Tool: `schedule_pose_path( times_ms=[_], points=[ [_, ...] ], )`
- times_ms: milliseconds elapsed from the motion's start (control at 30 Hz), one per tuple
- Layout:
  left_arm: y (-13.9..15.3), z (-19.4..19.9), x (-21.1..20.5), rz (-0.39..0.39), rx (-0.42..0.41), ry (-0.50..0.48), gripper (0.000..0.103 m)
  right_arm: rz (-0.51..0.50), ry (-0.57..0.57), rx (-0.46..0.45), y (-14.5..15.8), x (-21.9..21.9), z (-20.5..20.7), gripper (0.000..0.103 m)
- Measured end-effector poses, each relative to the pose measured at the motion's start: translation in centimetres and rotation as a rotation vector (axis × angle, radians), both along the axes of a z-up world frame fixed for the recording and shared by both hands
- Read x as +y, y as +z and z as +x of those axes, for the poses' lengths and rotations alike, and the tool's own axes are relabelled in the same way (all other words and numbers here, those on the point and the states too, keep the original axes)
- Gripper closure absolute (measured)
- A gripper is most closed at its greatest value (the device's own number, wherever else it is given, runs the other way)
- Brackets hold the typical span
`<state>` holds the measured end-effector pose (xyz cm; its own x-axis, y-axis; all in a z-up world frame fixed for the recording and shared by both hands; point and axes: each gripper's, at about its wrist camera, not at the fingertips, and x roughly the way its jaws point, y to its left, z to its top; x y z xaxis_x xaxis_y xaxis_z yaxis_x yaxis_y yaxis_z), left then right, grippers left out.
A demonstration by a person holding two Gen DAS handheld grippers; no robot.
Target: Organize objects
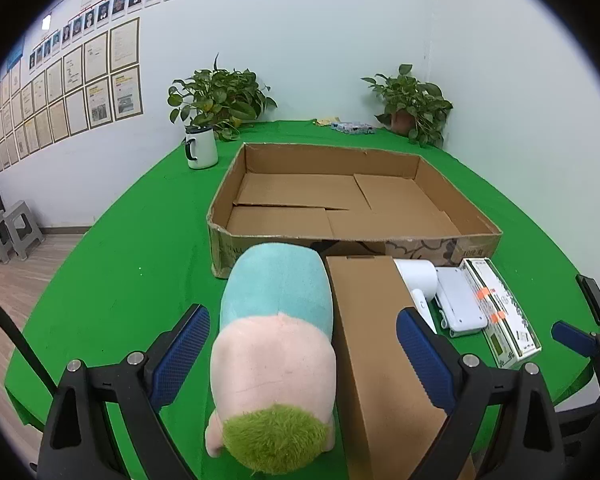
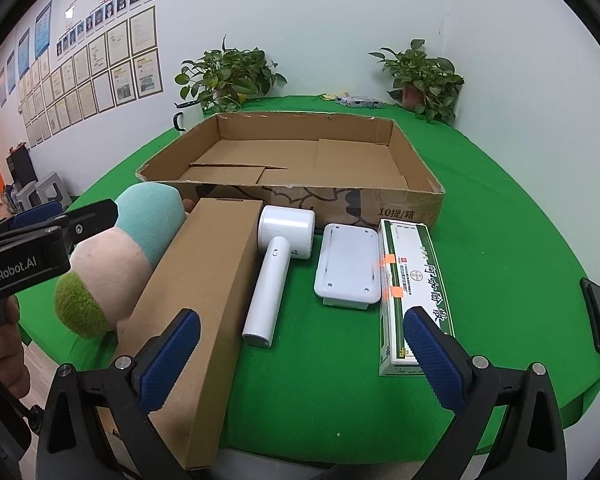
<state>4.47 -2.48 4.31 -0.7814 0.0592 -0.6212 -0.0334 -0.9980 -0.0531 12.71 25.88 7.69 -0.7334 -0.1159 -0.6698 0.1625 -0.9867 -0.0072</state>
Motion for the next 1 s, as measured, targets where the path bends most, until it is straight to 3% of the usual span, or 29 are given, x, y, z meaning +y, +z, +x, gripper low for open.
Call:
schedule_pose_path(
  times_ms=[633, 833, 1000],
  points=[
    [-2.6, 0.1, -0.5, 0.011, -0.041, 0.097, 0.008, -0.005, 0.063, -0.045, -0.2, -1.3, -2.0, 0.001],
    [-2.6, 0.0, -0.2, 0.013, -0.050, 0.067, 0.008, -0.013, 0.036, -0.040, 0.1, -0.6, -2.3, 0.001],
    [-2.7, -0.1, -0.7, -0.030, -0.069, 0.050, 0.008, -0.044, 0.000, -0.042, -0.5, -0.8, -1.8, 0.001]
  ],
)
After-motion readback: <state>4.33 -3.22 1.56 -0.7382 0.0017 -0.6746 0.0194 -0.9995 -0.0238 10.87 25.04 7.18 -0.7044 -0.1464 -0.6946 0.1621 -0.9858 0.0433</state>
